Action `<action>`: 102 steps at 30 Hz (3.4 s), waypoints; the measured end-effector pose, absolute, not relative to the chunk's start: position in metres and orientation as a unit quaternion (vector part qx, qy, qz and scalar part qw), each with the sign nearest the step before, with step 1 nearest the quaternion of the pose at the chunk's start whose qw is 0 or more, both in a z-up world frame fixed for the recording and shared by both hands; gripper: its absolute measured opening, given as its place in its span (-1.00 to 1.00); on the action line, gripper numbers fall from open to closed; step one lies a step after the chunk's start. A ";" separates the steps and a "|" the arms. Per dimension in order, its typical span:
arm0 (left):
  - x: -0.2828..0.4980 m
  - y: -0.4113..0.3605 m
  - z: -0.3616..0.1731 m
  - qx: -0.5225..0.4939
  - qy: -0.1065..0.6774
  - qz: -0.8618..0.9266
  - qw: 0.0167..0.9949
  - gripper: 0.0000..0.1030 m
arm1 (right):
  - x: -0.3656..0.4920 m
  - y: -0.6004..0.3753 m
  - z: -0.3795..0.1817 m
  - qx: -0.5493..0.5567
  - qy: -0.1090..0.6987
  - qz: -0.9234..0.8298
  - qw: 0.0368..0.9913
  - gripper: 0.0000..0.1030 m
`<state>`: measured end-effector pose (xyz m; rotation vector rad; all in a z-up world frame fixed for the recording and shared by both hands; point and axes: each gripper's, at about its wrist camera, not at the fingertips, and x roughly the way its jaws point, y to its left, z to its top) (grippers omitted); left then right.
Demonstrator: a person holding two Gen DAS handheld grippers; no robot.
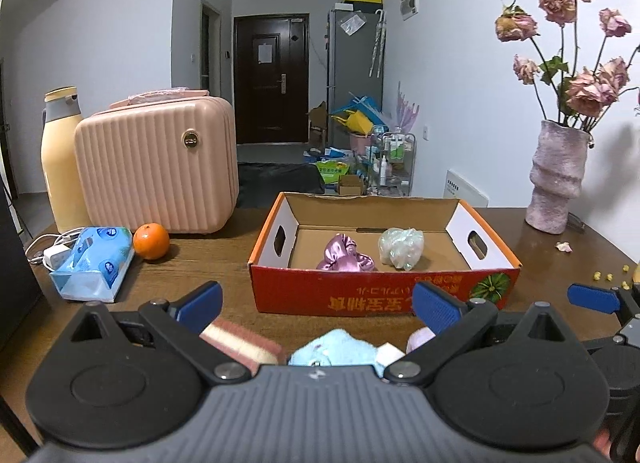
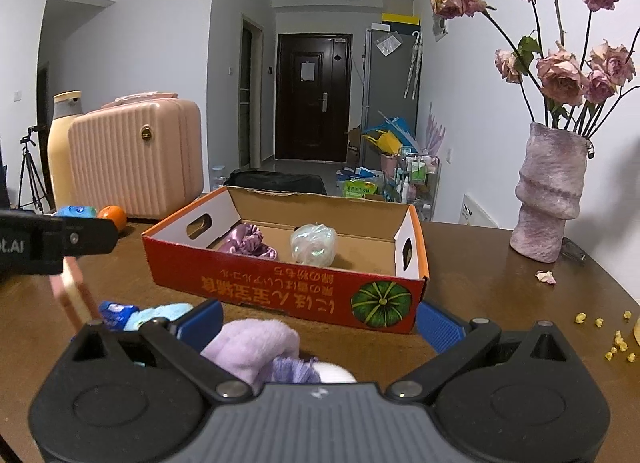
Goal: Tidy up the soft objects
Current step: 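Move both tools back toward the plush toys and lavender sachet on the table, then grasp the yellow-white plush sheep with the left gripper while the right gripper grasps the lavender sachet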
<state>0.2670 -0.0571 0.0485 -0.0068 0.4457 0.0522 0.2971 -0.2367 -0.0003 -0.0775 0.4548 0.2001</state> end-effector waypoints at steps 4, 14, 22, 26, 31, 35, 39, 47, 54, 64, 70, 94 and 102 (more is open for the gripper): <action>0.253 -0.056 0.046 0.002 0.216 0.019 0.976 1.00 | 0.283 -0.237 -0.003 -0.040 0.225 0.098 0.969 1.00; 0.228 -0.051 0.032 -0.002 0.221 -0.006 0.975 1.00 | 0.251 -0.239 -0.012 -0.048 0.228 0.098 0.968 1.00; 0.217 -0.049 0.019 -0.008 0.234 -0.019 0.972 1.00 | 0.233 -0.241 -0.017 -0.054 0.225 0.099 0.968 1.00; 0.211 -0.051 0.011 -0.001 0.235 -0.021 0.972 1.00 | 0.225 -0.243 -0.022 -0.053 0.227 0.102 0.967 1.00; 0.209 -0.051 -0.005 -0.003 0.249 -0.024 0.968 1.00 | 0.218 -0.244 -0.029 -0.053 0.229 0.104 0.966 1.00; 0.210 -0.052 -0.014 -0.001 0.258 -0.027 0.966 1.00 | 0.214 -0.247 -0.034 -0.046 0.230 0.104 0.967 1.00; 0.209 -0.053 -0.022 0.004 0.262 -0.033 0.964 1.00 | 0.213 -0.249 -0.037 -0.040 0.227 0.099 0.968 1.00; 0.213 -0.055 -0.028 0.006 0.273 -0.035 0.961 1.00 | 0.215 -0.254 -0.037 -0.028 0.224 0.095 0.969 1.00; 0.223 -0.062 -0.041 0.022 0.297 -0.033 0.954 1.00 | 0.217 -0.255 -0.040 -0.026 0.228 0.090 0.969 1.00; 0.243 -0.061 -0.058 0.013 0.343 -0.042 0.938 1.00 | 0.220 -0.256 -0.043 -0.025 0.235 0.083 0.968 1.00; 0.252 -0.063 -0.063 0.008 0.359 -0.051 0.932 0.79 | 0.222 -0.256 -0.045 -0.027 0.238 0.079 0.968 1.00; 0.233 -0.061 -0.049 -0.001 0.308 -0.075 0.949 0.08 | 0.225 -0.262 -0.048 -0.008 0.230 0.073 0.970 1.00; 0.222 -0.052 -0.037 -0.011 0.276 -0.068 0.959 0.08 | 0.223 -0.262 -0.046 -0.004 0.219 0.072 0.973 1.00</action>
